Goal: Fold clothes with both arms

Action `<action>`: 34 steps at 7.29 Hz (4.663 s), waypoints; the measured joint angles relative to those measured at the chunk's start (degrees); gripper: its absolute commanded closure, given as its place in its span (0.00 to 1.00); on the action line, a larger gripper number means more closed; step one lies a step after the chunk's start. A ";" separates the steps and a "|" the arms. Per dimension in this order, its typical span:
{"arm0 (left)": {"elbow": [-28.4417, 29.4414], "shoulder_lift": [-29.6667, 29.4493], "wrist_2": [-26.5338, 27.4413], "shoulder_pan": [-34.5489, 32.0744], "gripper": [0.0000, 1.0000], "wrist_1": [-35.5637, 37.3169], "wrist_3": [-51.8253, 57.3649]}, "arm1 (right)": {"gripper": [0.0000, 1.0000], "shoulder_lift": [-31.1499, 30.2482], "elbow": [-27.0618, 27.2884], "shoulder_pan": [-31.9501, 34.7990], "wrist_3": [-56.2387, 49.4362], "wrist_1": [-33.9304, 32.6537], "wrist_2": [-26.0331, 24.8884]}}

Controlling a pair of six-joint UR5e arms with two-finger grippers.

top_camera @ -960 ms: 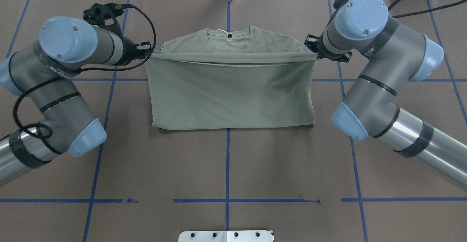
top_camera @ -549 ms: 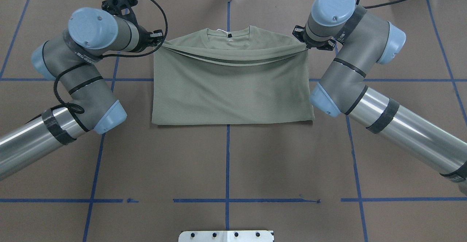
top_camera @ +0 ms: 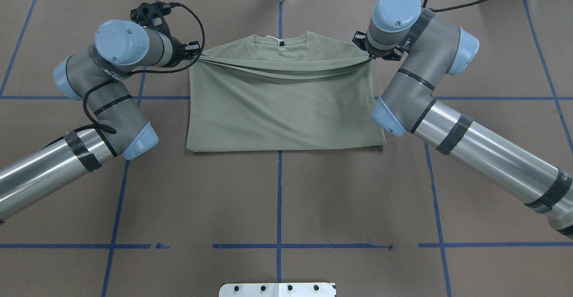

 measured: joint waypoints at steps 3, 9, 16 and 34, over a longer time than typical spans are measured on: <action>-0.20 0.50 -0.22 -0.23 0.59 -2.45 0.14 | 0.57 -0.70 3.29 0.17 0.58 0.18 0.07; -4.52 0.93 -6.01 -0.34 0.59 -3.68 -0.29 | 0.47 -21.33 27.31 -8.71 20.28 2.81 0.55; -4.21 1.09 -5.94 -0.10 0.59 -3.42 -0.18 | 0.41 -24.86 24.06 -11.45 29.29 13.11 0.13; -16.10 5.53 -10.56 4.89 0.43 -2.87 -9.27 | 1.00 -47.44 56.96 -32.94 39.58 2.98 9.57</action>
